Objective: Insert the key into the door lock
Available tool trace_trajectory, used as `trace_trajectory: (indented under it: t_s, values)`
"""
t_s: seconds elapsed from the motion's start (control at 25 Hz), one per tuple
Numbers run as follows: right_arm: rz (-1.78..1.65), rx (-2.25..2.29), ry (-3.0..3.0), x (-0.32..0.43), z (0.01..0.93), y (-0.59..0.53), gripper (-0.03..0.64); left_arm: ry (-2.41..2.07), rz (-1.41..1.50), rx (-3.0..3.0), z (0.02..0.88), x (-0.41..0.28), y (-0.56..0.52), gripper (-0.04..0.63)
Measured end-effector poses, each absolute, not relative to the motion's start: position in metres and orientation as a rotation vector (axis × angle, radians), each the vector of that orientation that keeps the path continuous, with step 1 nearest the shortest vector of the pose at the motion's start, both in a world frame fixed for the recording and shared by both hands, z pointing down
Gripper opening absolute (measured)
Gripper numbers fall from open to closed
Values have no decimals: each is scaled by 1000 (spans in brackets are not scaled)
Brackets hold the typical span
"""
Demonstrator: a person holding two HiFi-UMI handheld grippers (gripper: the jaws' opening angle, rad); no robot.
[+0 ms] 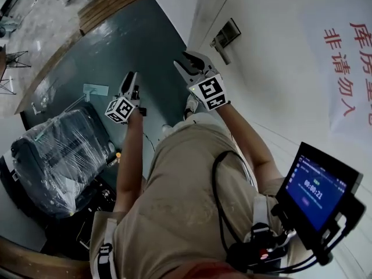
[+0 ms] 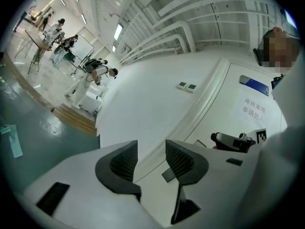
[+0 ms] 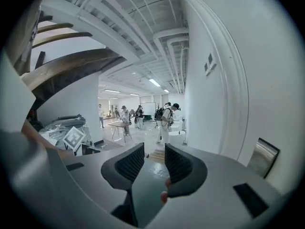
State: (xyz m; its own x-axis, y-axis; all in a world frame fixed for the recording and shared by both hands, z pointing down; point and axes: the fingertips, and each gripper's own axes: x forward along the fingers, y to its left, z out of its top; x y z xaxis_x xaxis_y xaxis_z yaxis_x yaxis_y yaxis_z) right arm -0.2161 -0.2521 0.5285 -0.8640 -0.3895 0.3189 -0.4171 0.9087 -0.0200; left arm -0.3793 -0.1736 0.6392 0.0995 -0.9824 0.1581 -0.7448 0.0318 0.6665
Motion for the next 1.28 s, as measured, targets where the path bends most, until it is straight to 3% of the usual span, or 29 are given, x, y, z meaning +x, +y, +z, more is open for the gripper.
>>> trace_trajectory:
  t_s: [0.2, 0.48, 0.8, 1.28]
  values:
    - [90, 547, -2793, -258, 515, -192, 140, -1785, -493, 1765, 620, -426, -93, 186]
    - [90, 562, -2813, -228, 527, -195, 140, -1902, -472, 1705, 618, -417, -36, 186]
    - [54, 471, -2843, -254, 537, -143, 140, -2065, -508, 1551, 627, -469, 81, 193]
    - [113, 357, -2866, -250, 569, -52, 140, -2024, -530, 1558, 657, -446, 161, 193]
